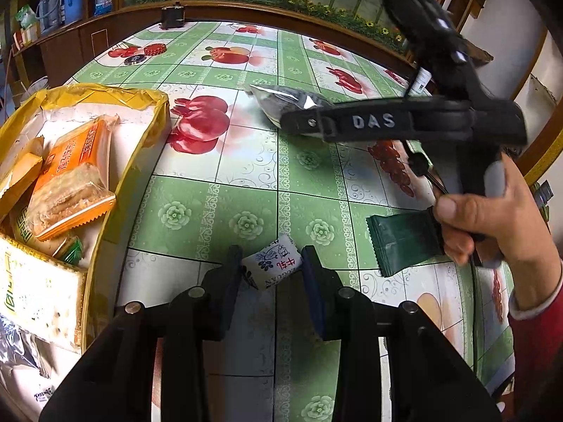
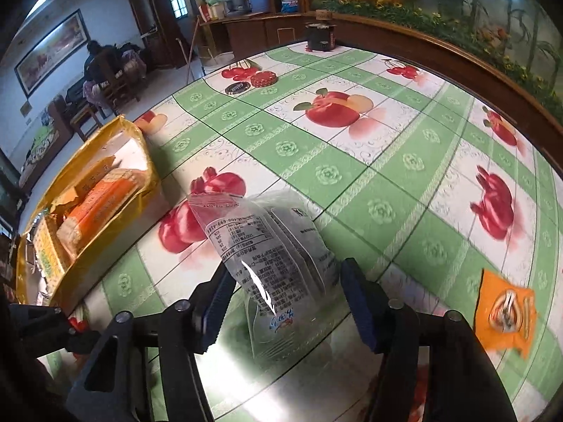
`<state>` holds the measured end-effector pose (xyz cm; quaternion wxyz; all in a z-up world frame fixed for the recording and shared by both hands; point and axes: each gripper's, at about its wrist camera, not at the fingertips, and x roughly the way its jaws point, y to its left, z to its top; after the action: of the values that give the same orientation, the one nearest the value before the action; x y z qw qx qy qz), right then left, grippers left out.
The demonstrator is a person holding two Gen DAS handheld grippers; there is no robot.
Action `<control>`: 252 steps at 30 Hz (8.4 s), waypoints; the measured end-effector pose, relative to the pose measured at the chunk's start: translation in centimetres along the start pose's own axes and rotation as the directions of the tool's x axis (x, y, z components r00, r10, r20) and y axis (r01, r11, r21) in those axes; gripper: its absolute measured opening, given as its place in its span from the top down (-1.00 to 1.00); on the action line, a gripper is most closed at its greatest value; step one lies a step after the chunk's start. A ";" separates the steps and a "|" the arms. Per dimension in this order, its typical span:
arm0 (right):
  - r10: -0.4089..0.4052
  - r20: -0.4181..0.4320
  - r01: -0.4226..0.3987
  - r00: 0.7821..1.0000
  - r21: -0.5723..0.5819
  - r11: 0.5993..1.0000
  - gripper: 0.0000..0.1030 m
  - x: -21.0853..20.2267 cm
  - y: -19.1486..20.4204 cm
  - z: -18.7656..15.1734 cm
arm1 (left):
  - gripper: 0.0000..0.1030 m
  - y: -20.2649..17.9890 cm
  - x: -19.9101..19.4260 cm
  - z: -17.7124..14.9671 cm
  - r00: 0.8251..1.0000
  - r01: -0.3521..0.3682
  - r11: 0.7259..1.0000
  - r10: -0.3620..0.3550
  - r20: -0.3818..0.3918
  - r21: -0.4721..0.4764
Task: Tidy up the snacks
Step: 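Carry the candy box and clear snack bag with both tools over the tray, then open the left tool to drop the candy box while the right tool releases the clear bag into the tray, then move both tools back over the dark green bar and orange bag, then grasp the dark green bar with the left tool while the right tool grasps the orange bag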
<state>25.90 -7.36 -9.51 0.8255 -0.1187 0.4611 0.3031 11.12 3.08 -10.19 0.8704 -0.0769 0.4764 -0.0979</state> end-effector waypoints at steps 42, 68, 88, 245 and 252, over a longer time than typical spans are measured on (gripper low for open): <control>0.386 0.449 -0.560 0.806 0.366 0.743 0.09 -13.5 5.1 -14.5 | 0.38 2.2 -10.8 -4.5 0.949 -0.221 0.972 0.233 0.212 -0.077; 0.507 0.307 -0.581 0.805 0.242 0.777 0.09 -7.1 14.6 -4.7 | 0.38 11.3 -11.8 -5.4 0.920 -0.294 0.922 0.345 0.188 -0.254; 0.526 0.233 -0.573 0.818 0.256 0.779 0.09 -1.8 16.7 -1.7 | 0.38 13.4 -9.7 -5.4 0.923 -0.316 0.905 0.363 0.128 -0.286; -0.322 -0.031 0.311 0.946 0.369 0.876 -0.83 -5.8 -12.2 -9.4 | -0.65 -4.2 0.0 -1.9 0.987 -0.157 0.914 0.129 -0.098 -0.374; -0.316 -0.034 0.306 0.948 0.367 0.879 -0.92 -5.5 -11.9 -9.2 | -0.98 -8.9 3.7 -1.0 0.935 -0.351 0.927 0.339 -0.103 -0.132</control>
<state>24.68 -23.22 -10.96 0.8770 -0.0305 0.4734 0.0766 11.34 -6.54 -11.73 0.8465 -0.0524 0.5222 0.0893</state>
